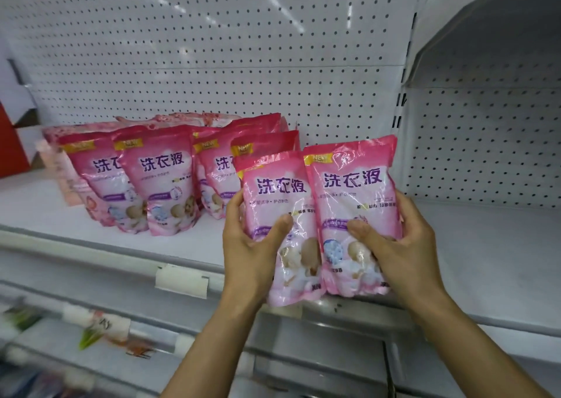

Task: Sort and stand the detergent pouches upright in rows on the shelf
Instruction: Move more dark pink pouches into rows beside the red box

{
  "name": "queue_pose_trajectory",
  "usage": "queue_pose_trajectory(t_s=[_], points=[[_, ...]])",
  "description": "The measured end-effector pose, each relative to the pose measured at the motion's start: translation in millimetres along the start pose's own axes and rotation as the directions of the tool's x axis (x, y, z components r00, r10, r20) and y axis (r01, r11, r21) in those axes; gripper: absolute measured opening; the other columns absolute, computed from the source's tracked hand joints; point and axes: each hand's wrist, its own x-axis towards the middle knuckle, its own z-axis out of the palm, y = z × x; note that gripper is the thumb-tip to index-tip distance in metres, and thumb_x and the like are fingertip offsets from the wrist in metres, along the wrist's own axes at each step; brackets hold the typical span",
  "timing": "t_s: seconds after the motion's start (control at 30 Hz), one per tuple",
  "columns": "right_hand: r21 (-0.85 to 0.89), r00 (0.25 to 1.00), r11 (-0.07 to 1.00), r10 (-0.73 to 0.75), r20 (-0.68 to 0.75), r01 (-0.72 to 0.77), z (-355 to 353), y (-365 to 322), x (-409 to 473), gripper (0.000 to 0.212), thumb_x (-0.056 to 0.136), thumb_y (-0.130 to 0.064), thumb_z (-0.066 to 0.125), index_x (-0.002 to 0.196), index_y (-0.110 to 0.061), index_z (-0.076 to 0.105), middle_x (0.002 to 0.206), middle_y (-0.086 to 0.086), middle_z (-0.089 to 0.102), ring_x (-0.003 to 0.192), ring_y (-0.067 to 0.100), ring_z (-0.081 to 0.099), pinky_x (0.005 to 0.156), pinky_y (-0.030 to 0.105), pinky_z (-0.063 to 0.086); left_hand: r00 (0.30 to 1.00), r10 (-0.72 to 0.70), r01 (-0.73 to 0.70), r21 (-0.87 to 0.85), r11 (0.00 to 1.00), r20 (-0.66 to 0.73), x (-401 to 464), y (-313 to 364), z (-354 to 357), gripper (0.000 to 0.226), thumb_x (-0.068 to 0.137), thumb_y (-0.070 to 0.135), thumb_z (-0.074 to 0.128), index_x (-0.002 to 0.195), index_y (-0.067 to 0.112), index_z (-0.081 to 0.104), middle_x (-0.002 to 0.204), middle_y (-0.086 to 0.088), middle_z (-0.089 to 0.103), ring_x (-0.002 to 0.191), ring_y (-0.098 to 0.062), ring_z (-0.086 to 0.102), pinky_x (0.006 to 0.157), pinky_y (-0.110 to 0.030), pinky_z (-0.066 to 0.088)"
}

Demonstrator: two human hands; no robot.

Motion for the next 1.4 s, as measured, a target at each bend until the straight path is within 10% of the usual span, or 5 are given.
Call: queue_pose_trajectory(t_s=[0.9,1.4], points=[[0.156,0.993,0.986,0.04,0.111,-0.057,380,3,-126,0.058,0.074,-0.014,0.078,0.127,-0.027,0.057,0.111,-0.008,0.072,0.095,0.015,0.072,0.073,0.036,0.061,0.999,0.011,-0.005,0.138,0.99,-0.045,48,33,-409,0.061,0.08,0.01,0.078,0.131,0.029,0.051,0.11,0.009,0.073,0.097,-0.011,0.072,0.076,-0.024,0.059],[0.221,0.959,0.972,0.014,0.282,-0.08,608,31,-28,0.059,0.074,-0.017,0.079,0.122,-0.039,0.054,0.106,-0.011,0.073,0.086,0.009,0.074,0.064,0.028,0.06,0.987,0.091,-0.068,0.175,0.982,-0.13,234,11,-548,0.061,0.083,0.009,0.075,0.132,0.034,0.048,0.103,0.01,0.075,0.092,-0.014,0.074,0.076,-0.038,0.062]])
